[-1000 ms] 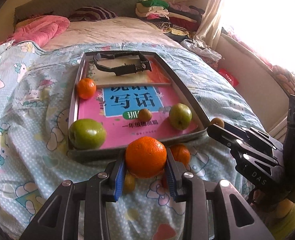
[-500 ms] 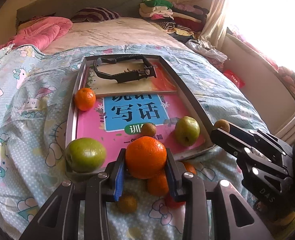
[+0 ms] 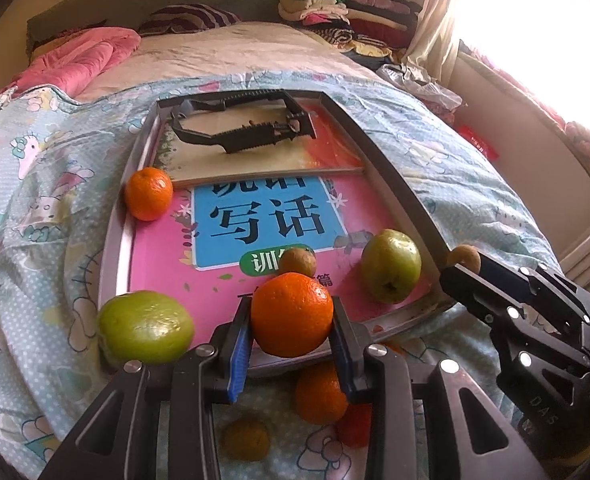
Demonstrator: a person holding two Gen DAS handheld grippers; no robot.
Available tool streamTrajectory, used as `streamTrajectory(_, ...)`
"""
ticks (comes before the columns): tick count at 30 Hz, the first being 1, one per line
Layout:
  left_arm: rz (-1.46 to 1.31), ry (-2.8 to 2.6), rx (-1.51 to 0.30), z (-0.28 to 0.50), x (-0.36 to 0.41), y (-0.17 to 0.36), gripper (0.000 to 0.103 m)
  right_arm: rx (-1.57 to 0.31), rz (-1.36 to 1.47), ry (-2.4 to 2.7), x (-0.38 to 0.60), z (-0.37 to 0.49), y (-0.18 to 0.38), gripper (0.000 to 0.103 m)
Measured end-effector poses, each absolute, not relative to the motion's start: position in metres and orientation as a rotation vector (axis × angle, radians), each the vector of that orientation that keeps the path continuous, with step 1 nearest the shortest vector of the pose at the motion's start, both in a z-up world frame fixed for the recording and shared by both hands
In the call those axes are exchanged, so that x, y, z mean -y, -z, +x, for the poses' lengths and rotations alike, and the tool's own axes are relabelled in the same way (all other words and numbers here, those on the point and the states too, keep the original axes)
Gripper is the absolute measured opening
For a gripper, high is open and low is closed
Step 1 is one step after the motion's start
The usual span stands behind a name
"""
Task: Organize fruits
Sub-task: 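Carry the mandarin with the left tool while the right tool carries the brown fruit over the tray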
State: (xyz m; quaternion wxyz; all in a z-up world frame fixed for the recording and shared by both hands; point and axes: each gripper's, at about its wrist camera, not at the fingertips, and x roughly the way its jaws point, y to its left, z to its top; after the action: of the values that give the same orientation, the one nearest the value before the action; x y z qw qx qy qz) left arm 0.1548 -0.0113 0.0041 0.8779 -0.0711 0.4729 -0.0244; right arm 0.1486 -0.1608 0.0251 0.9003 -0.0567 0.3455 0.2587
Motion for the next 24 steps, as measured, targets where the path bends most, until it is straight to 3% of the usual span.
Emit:
streamTrajectory(19, -0.137, 0.036, -0.994, 0.165, 0.012, 0.007, 0.036, -0.725, -0.165, -0.55, 0.151, 0.148, -0.015, 0.026)
streamTrajectory(24, -0.137, 0.035, -0.994, 0.165, 0.012, 0.007, 0.036, -0.712, -0.163, -0.564, 0.149, 0.146, -0.015, 0.034)
